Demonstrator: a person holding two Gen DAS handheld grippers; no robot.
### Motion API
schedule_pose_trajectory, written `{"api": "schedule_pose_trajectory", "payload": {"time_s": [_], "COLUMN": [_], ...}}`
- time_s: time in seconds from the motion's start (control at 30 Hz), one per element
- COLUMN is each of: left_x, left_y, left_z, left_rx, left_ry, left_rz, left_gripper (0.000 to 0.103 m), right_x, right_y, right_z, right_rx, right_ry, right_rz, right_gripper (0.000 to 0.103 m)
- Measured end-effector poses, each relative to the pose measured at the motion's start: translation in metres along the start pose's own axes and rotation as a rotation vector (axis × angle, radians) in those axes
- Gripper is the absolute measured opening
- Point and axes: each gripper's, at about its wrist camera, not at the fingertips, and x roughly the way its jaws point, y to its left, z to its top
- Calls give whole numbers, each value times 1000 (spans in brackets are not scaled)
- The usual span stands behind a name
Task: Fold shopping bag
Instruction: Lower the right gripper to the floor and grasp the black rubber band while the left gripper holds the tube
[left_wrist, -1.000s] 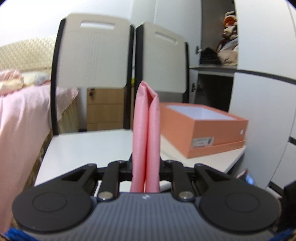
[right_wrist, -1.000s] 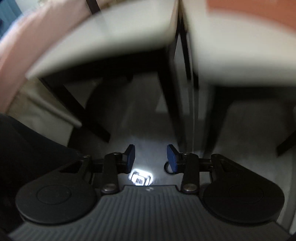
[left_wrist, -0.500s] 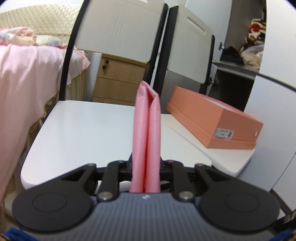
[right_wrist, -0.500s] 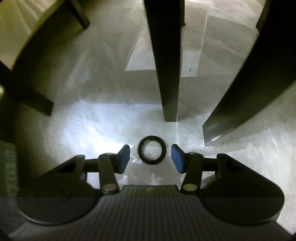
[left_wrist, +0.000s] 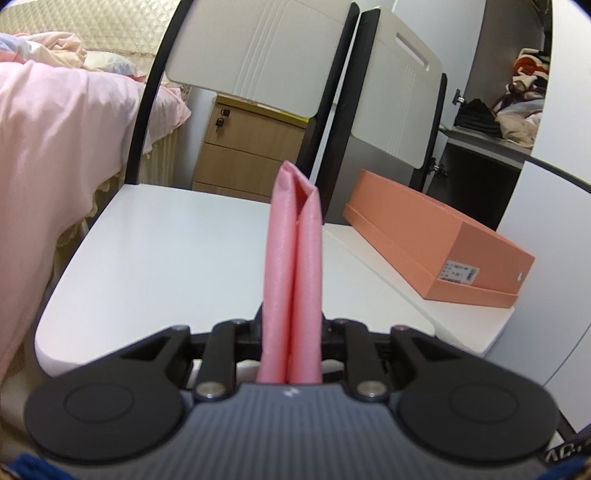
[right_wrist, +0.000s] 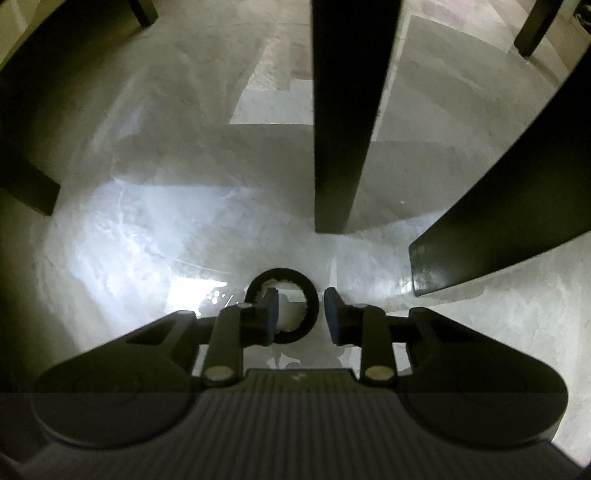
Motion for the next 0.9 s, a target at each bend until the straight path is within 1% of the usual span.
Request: {"api": "schedule_pose_trajectory", "payload": {"time_s": [0.07, 0.17, 0.27, 0.33, 0.43, 0.47, 0.5, 0.53, 0.63, 0.7, 0.8, 0.9], "left_x": [1, 2, 1, 1, 1, 2, 2, 2, 3, 2, 0, -3], "left_y": [-1, -3, -4, -4, -4, -4, -5, -5, -6, -4, -2, -5], "left_z": [-1, -2, -3, -3, -3, -4, -4, -4, -4, -3, -1, -1], "left_rx": [4, 15, 15, 5, -7, -5, 0, 5, 9, -3, -20, -5], "left_ry": [1, 3, -7, -19, -20, -20, -22, -24, -35, -49, -75, -113], "left_rz": [3, 7, 21, 35, 36, 37, 39, 40, 51, 57, 65, 76], "left_gripper": [22, 23, 22, 22, 22, 22, 22, 22, 22, 21, 21, 20], "right_x": [5, 17, 29, 30, 32, 33, 33, 33, 34, 27, 4, -40], "right_y": [2, 6, 9, 10, 13, 14, 15, 17, 17, 17, 20, 27], "right_z": [1, -1, -3, -4, -4, -4, -4, -4, -4, -5, -6, -15], "right_rx": [2, 2, 3, 3, -5, -13, -20, -27, -34, -28, -41, -77], "right_ry": [2, 7, 37, 35, 34, 34, 33, 32, 27, -7, -46, -83], "right_rz": [0, -3, 0, -5, -15, -21, -24, -27, -21, -21, -7, 32], "right_gripper": [23, 20, 20, 19, 18, 17, 12, 10, 9, 9, 9, 9]}}
